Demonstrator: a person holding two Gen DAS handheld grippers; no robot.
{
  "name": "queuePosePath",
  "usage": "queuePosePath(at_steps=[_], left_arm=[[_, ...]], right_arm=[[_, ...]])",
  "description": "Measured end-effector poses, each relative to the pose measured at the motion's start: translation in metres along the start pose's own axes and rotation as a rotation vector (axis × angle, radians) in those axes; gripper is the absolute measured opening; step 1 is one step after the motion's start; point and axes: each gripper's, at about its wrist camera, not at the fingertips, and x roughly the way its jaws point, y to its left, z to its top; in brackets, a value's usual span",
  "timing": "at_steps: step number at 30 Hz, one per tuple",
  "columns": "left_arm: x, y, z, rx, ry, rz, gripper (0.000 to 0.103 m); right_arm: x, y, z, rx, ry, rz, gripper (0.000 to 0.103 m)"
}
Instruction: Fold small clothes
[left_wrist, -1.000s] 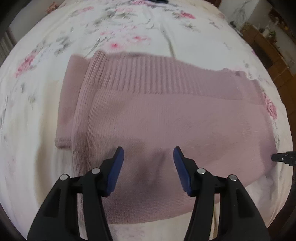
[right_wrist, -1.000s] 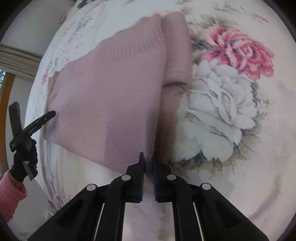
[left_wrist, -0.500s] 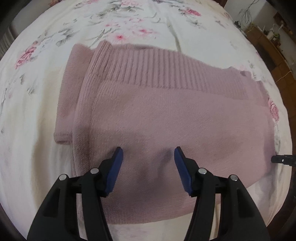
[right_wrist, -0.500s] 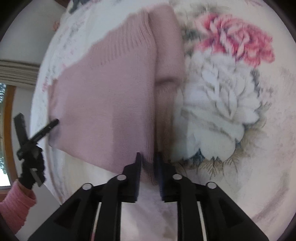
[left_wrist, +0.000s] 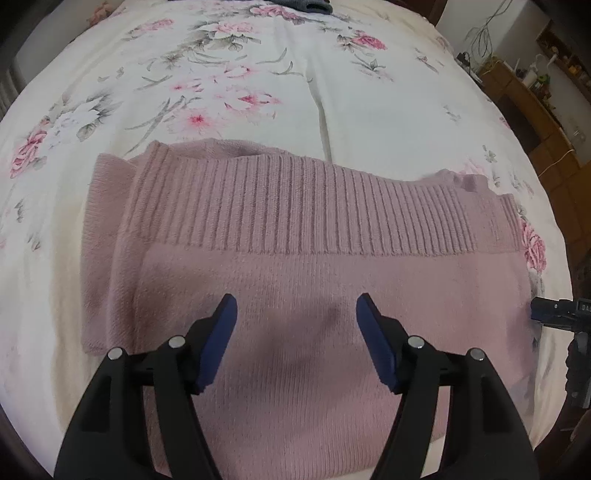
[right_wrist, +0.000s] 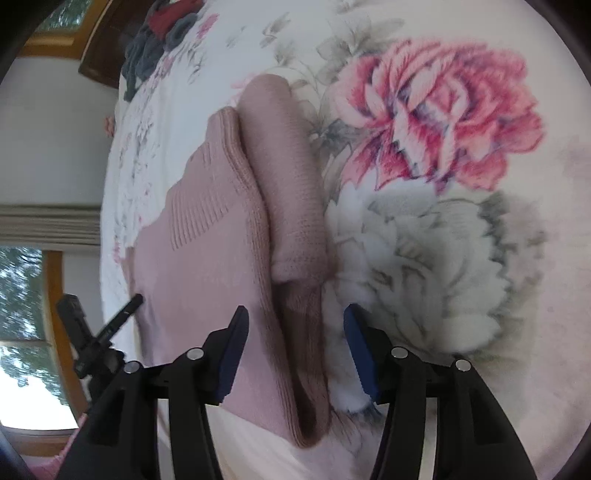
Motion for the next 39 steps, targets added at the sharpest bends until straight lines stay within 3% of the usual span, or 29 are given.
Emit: queuePosePath(at_steps=[9,13,16,29,32,39], left_arm=[[0.012,0.008,-0.002,-0.008,0.02,0.005,0.068],[0.016,0.009,-0.002,-0.022,0.023,-0.005,0.069],[0.017,0.009,-0.002,-0.023,0.024,-0.008,0.069],[0.019,0.012,-0.003,-0.026,0.022,-0.029,0.071],[0.008,0.015,-0.003,-0.05,0.029,-0.06,0.07],[-0.025,0.019,-0.008,-0.024,-0.011,-0.116,0.07]], right_arm=[[0.02,0.004,0.018,0.008,-0.012,0.068,0.053],[0.028,0.007,0.026,0.025,-0.015,0.073,0.033],[0.031,0.006,0.026,0.03,-0.016,0.071,0.028],[0.036,0.014,0.025,0.03,-0.017,0.016,0.026],[0.03,0.031,0.025,0.012,-0.028,-0.016,0.024],[0.015,0.125,0.019,-0.214,-0.061,-0.107,0.023]])
